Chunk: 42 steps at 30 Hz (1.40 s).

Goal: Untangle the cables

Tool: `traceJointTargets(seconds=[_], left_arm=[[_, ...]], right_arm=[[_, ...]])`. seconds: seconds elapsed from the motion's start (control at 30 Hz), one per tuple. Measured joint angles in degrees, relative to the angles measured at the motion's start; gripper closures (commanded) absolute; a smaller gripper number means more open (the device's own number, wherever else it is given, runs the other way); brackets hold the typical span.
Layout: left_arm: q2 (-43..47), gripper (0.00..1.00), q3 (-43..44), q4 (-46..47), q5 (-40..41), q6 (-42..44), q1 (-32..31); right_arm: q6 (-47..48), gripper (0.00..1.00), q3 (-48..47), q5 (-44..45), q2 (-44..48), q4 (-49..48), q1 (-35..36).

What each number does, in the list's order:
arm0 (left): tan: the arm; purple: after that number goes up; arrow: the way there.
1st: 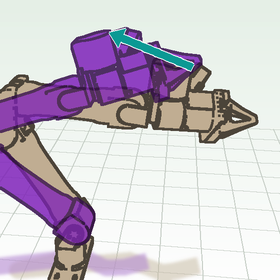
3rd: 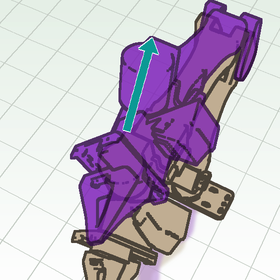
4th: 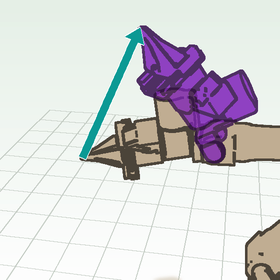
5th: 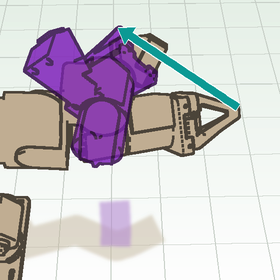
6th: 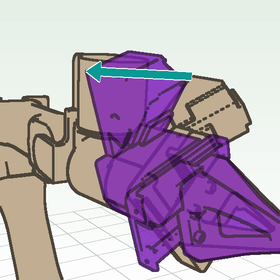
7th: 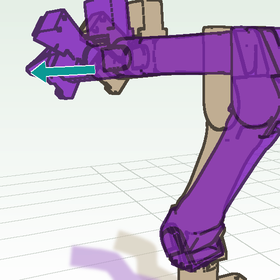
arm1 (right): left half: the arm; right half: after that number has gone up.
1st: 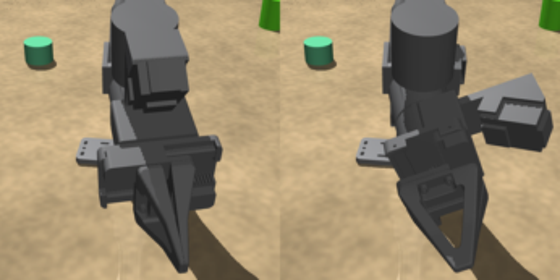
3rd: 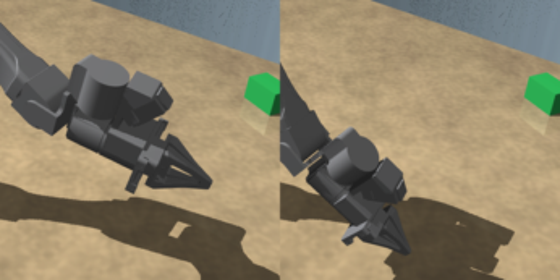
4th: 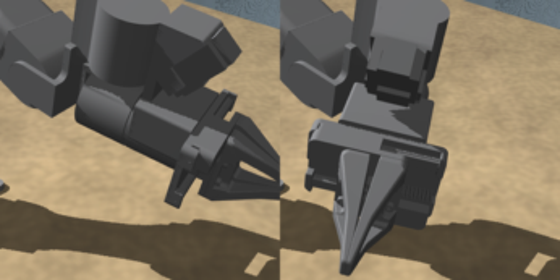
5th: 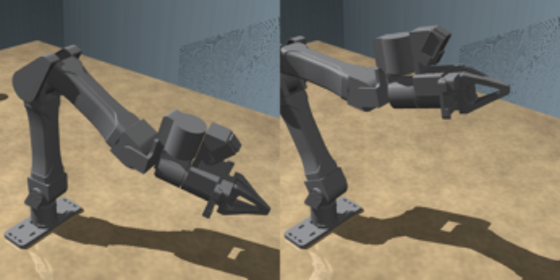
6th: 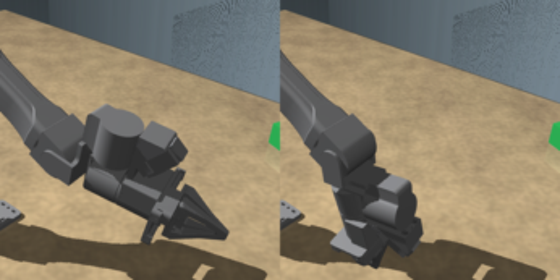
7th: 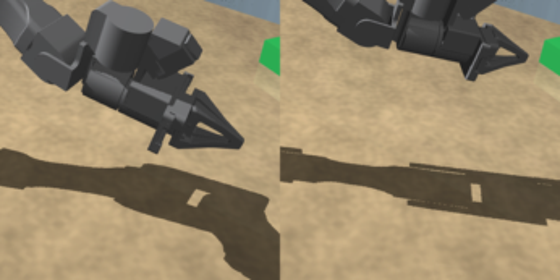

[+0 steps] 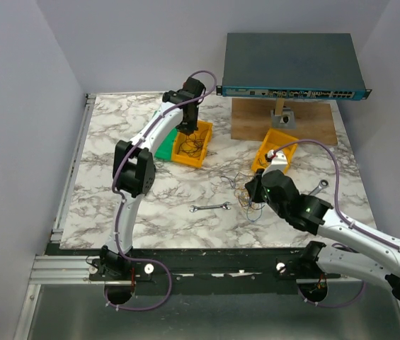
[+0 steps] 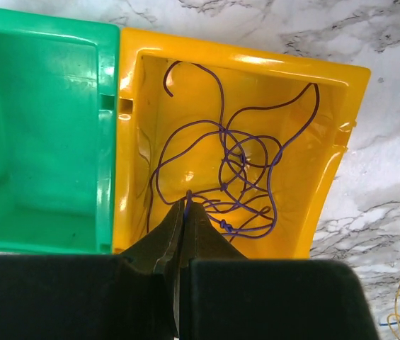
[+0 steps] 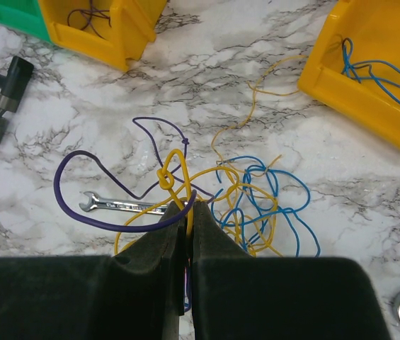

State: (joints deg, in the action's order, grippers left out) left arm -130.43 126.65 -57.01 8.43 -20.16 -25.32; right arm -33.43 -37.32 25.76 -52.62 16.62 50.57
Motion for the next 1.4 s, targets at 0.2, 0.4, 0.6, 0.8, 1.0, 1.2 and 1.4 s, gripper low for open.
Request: traceJointTargets(seconds=[0.2,0.4,0.6,0.8,1.0,1.2,1.4], left_arm=[[-3.1,1.0,0.8,0.5,-2.2,-0.9,0.2],[-5.3,0.93,-0.2,2.3,-6.1,-1.6,0.1],[-5.3,0.56,-3.3,5.4,-8.3,-1.2,-0.5],[1.4,0.52,-11.9,8.1,-7.0,0.5,-0.7],[11.9,0.46,-15.8,10.3,-6.5,1.7,-0.7],[18.8,0.49,-16.5,12.2,-6.5,2.5,-0.8],[18.8,0.39,-17.2,11.5,-6.5,3.1,-0.9]], right_arm=[[0.0,0.99,0.0,0.0,0.7,0.3,0.0],[-0.1,0.99,0.5,0.0,0.6,0.4,0.0],[-0.7,0.99,0.9,-0.8,-2.1,0.3,0.0],[-1.1,0.99,1.3,-1.5,-2.6,0.1,0.0],[-1.1,0.99,1.3,-2.3,-3.6,-0.3,0.0],[-1.1,0.99,1.3,-3.5,-4.4,-0.3,0.0],[-1.1,0.99,1.3,-4.3,-4.4,-0.3,0.0]])
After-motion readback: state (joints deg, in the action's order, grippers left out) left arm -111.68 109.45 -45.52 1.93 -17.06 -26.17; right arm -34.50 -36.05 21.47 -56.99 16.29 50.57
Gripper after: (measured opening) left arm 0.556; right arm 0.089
